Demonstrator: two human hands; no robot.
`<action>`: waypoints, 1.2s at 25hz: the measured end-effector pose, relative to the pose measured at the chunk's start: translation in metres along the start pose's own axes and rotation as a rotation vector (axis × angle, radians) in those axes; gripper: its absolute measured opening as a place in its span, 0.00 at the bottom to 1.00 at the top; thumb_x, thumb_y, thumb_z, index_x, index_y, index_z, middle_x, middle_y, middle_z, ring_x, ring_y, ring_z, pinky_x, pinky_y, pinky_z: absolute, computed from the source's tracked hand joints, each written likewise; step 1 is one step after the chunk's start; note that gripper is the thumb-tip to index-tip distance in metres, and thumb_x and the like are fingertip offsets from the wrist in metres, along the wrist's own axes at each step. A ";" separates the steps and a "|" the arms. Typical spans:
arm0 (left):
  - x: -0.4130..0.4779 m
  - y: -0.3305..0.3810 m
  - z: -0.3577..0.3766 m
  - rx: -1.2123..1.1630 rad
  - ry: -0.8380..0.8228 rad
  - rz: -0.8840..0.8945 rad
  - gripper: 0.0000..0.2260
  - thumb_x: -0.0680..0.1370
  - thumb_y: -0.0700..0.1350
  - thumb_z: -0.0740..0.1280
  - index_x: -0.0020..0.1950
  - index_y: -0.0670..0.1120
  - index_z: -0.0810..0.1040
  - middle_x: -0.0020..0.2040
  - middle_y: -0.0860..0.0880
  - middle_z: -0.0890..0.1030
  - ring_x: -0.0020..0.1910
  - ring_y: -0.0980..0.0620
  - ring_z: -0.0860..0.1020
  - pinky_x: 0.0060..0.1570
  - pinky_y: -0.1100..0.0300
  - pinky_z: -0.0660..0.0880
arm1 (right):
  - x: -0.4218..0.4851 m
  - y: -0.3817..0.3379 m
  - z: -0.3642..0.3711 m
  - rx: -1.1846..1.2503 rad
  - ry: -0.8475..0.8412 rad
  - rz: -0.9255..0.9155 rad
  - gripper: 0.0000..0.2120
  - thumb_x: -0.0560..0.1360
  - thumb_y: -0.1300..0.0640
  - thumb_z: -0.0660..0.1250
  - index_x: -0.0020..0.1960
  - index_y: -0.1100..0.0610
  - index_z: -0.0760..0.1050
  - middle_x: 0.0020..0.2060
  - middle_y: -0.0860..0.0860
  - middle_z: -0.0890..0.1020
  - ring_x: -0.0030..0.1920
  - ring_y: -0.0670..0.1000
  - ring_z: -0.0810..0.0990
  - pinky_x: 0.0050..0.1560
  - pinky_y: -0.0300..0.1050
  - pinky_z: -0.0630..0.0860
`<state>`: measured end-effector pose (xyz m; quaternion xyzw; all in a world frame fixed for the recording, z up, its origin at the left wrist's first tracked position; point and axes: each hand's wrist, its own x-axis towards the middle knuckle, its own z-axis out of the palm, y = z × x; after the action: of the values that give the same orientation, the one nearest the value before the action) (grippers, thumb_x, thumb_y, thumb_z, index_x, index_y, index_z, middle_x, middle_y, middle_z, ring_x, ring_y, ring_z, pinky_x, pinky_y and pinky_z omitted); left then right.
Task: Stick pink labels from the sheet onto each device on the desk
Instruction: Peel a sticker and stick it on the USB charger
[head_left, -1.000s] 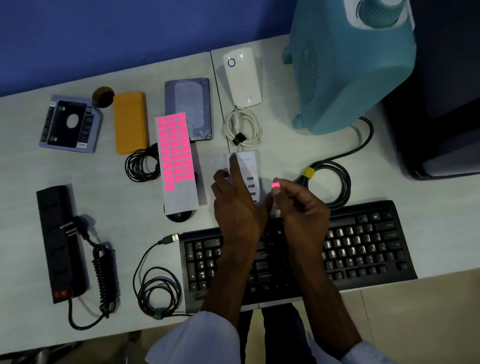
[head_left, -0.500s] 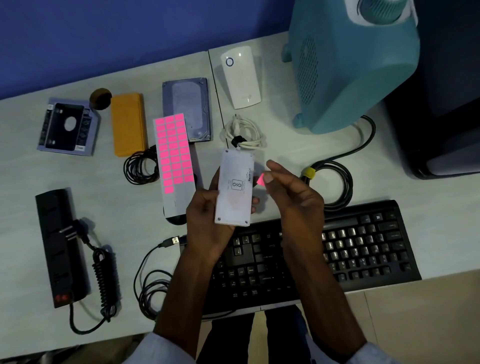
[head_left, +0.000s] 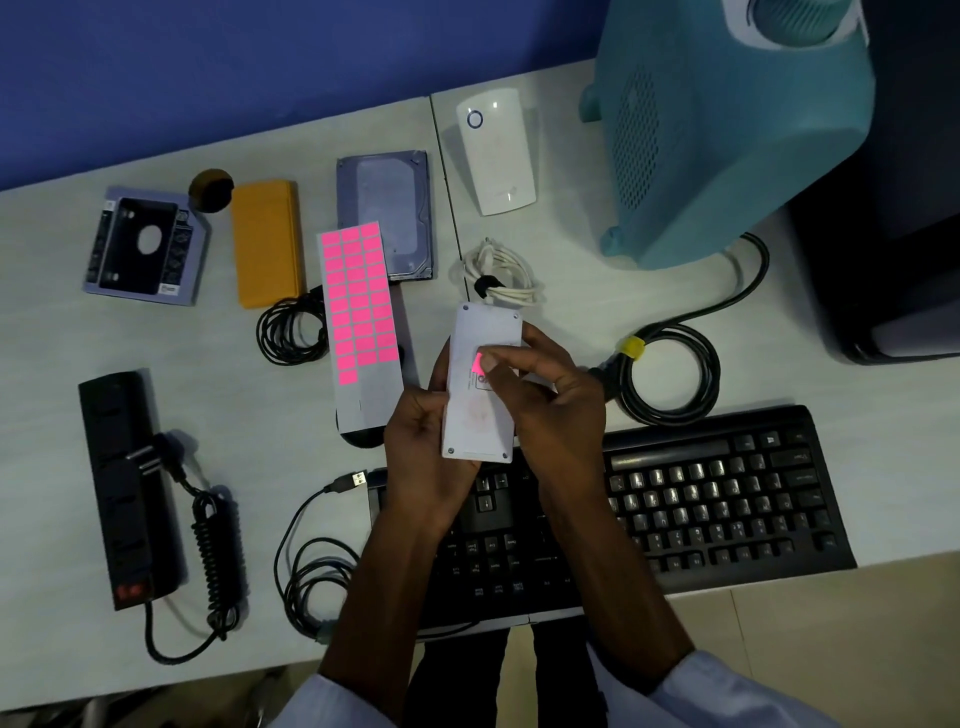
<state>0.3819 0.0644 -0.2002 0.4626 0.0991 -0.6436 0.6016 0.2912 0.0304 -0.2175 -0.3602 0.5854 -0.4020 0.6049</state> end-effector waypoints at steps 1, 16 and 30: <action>0.000 0.000 -0.001 0.019 0.020 -0.005 0.28 0.78 0.34 0.51 0.25 0.48 0.81 0.27 0.52 0.76 0.29 0.56 0.77 0.41 0.61 0.69 | 0.000 0.001 0.001 -0.010 -0.004 -0.011 0.08 0.73 0.62 0.77 0.46 0.50 0.87 0.63 0.50 0.83 0.63 0.47 0.82 0.64 0.57 0.79; 0.007 -0.012 -0.017 0.189 0.069 0.003 0.21 0.71 0.43 0.63 0.63 0.45 0.79 0.60 0.41 0.81 0.57 0.43 0.79 0.62 0.49 0.76 | -0.001 -0.001 0.007 -0.136 0.087 0.001 0.32 0.71 0.59 0.79 0.72 0.51 0.72 0.61 0.50 0.82 0.52 0.31 0.79 0.48 0.26 0.76; 0.042 -0.035 0.011 1.621 0.407 0.656 0.38 0.77 0.65 0.51 0.83 0.49 0.46 0.66 0.39 0.70 0.62 0.42 0.74 0.50 0.50 0.79 | -0.026 -0.010 -0.008 0.027 0.183 -0.014 0.23 0.77 0.69 0.68 0.68 0.53 0.74 0.59 0.48 0.83 0.56 0.43 0.82 0.49 0.30 0.76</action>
<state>0.3532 0.0375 -0.2387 0.8555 -0.4182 -0.2170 0.2147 0.2832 0.0502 -0.1978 -0.3179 0.6303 -0.4451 0.5509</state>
